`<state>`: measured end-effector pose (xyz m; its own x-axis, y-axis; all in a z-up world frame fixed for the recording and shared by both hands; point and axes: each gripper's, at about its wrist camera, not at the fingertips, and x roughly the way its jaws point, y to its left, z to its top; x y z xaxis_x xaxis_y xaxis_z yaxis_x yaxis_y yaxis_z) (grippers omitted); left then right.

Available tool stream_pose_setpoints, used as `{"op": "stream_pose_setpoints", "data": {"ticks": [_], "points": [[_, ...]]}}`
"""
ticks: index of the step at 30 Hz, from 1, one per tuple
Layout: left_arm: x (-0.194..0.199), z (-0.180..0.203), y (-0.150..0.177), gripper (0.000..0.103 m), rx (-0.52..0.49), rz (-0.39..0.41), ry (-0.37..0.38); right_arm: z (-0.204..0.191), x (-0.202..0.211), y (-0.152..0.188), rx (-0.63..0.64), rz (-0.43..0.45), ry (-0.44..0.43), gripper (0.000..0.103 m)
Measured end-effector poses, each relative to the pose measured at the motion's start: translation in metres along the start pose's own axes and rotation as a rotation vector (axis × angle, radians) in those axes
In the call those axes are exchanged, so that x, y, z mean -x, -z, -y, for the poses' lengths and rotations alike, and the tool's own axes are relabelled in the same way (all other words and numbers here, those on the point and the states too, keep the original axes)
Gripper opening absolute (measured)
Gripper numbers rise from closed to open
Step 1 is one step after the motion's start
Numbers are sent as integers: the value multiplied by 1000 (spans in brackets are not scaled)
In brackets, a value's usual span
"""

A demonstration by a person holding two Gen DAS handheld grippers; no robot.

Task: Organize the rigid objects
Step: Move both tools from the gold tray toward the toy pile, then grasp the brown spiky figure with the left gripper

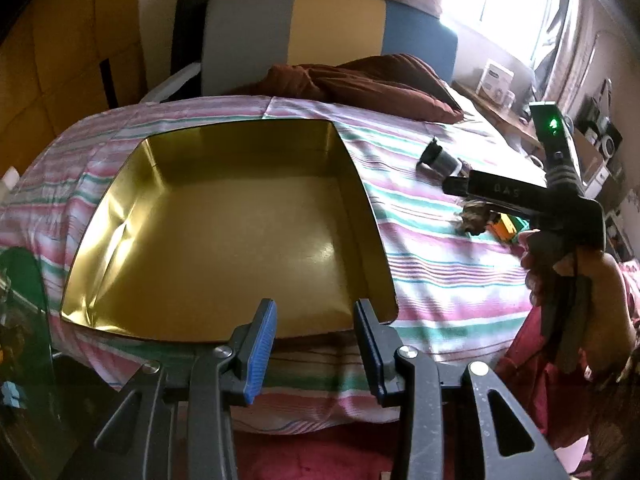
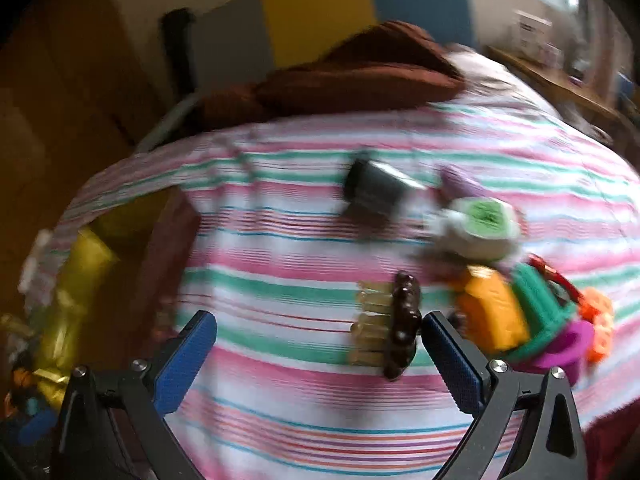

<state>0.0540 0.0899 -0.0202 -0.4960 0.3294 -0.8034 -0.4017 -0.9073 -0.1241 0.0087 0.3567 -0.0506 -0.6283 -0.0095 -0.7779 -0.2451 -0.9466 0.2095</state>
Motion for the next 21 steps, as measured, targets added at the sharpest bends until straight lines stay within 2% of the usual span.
{"op": "stream_pose_setpoints", "data": {"ticks": [1,4,8,11,13,18,20,21], "points": [[0,0,0,40,2,1,2,-11,0,0,21,-5,-49,103],[-1,4,-1,40,-8,1,4,-28,0,3,41,-17,-112,103],[1,8,-1,40,-24,6,30,-17,20,12,-4,53,-146,103],[0,13,-4,40,-28,4,62,20,42,22,-114,125,-109,103],[0,18,-8,40,-37,6,79,42,50,26,-164,130,-67,103],[-6,41,-22,41,-86,-3,140,94,72,18,-164,129,65,103],[-12,54,-31,59,-119,-10,206,116,73,7,-157,107,62,103],[-17,61,-36,61,-130,-31,258,125,71,2,-152,89,76,103]]}}
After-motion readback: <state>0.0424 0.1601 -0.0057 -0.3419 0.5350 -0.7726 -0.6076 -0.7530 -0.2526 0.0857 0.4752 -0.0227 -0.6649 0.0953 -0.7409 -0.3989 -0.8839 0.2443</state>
